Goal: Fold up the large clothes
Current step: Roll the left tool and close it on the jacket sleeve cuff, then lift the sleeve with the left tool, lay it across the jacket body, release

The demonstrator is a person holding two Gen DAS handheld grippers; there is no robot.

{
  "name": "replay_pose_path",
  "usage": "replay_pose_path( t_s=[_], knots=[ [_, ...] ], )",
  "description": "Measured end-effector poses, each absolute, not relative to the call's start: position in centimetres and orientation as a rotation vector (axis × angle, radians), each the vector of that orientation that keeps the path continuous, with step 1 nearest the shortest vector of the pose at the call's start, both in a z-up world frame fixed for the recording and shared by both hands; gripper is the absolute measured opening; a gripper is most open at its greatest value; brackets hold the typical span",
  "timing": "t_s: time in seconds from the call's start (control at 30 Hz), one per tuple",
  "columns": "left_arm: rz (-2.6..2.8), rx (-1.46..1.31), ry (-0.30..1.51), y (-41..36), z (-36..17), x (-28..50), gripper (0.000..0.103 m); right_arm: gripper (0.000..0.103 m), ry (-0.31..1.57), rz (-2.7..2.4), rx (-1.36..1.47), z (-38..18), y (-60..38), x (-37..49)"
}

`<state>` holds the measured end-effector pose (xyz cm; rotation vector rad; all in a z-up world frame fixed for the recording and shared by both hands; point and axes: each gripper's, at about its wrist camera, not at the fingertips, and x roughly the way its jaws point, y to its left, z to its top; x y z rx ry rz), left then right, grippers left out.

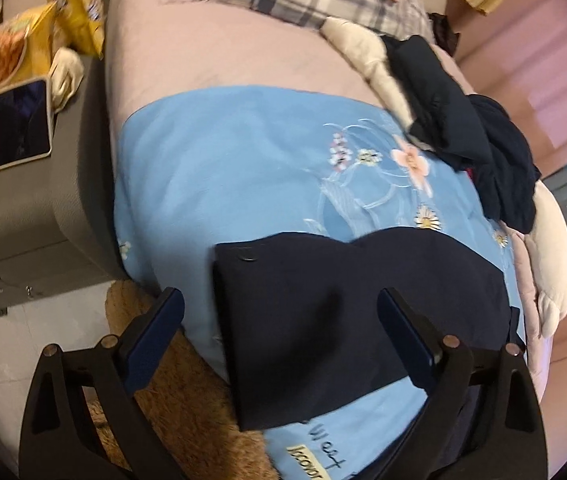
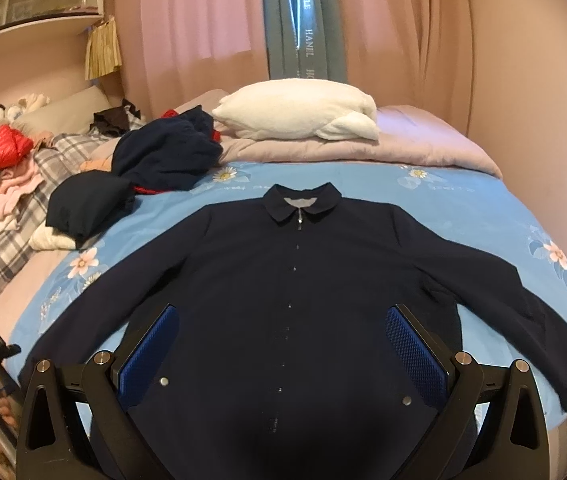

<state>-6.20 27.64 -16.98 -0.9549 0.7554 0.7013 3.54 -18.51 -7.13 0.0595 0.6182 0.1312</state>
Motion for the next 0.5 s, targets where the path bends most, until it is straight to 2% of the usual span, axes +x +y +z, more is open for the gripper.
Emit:
replay_pose_path(
  t_s=[0.23,0.37,0.43,0.47,0.5],
  knots=[
    [0.649,-1.035,0.791,28.5,-19.5,-6.8,0.089,0.103,0.622,0.131,0.062,-7.1,-18.5,3.6],
    [0.573,-1.069,0.804,27.9,-20.3,-6.4,0.077,0.103,0.628,0.133,0.063,-7.2,-18.5,3.7],
    [0.537,-1.062,0.807,27.3,-20.3,-5.9,0.075,0.103,0.630,0.134,0.061,-7.3,-18.6,3.7],
    [0.538,-1.049,0.807,27.1,-20.3,-5.7,0.071,0.103,0.629,0.133,0.061,-7.2,-18.5,3.7],
    [0.555,-1.019,0.816,26.8,-20.2,-5.5,0.061,0.103,0.629,0.132,0.061,-7.2,-18.5,3.8]
  ],
)
